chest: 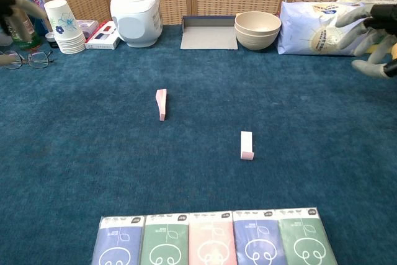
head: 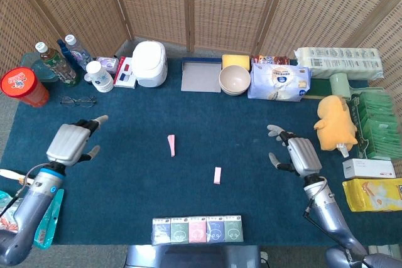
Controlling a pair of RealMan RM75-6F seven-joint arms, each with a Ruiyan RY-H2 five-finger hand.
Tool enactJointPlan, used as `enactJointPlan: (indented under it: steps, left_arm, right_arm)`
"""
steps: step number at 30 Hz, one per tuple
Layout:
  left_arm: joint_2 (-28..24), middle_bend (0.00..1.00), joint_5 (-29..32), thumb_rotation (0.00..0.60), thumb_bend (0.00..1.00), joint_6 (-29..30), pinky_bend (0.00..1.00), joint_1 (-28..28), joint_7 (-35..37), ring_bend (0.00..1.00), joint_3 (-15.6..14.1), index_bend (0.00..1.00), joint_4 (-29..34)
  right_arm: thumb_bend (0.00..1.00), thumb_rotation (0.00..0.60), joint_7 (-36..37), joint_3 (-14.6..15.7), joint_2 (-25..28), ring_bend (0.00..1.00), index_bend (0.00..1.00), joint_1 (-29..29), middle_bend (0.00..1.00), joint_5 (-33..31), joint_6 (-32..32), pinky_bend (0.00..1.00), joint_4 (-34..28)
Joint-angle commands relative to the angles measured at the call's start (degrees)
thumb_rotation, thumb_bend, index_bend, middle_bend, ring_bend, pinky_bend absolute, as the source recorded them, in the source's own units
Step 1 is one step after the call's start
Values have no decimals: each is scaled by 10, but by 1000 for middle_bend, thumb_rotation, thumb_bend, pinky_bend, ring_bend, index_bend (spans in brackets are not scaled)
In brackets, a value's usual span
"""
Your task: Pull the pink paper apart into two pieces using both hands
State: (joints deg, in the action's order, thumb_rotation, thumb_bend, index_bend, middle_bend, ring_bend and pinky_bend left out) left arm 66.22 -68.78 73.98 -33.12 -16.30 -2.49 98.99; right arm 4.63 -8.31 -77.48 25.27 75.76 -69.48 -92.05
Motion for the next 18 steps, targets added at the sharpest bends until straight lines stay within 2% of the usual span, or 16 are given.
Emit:
enactJointPlan:
  steps: [1,5,10,12,18]
  left_arm:
    - [-8,354,-23,600,302,76,529,71,26,322,-25,157,15]
    - [3,354,-51,600,302,145,528,130,50,322,-36,157,8]
    - [6,354,-78,600,302,189,527,184,59,322,-48,167,4]
    - [6,354,-86,600,302,217,527,217,60,322,-60,178,6]
    - [10,354,-103,600,302,235,527,255,71,322,-58,179,0]
  right_arm:
    - [416,600,-59,12,8,344,210,-24,342,0,-38,410,-15]
    - [416,600,-111,25,18,343,232,-49,347,2,-71,410,-35]
    - [416,600,-154,42,25,343,242,-76,352,16,-106,410,-54]
    - [416,600,-188,57,33,343,241,-100,352,26,-137,410,-72]
    - [416,600,-228,68,44,343,234,-129,352,26,-164,410,-100]
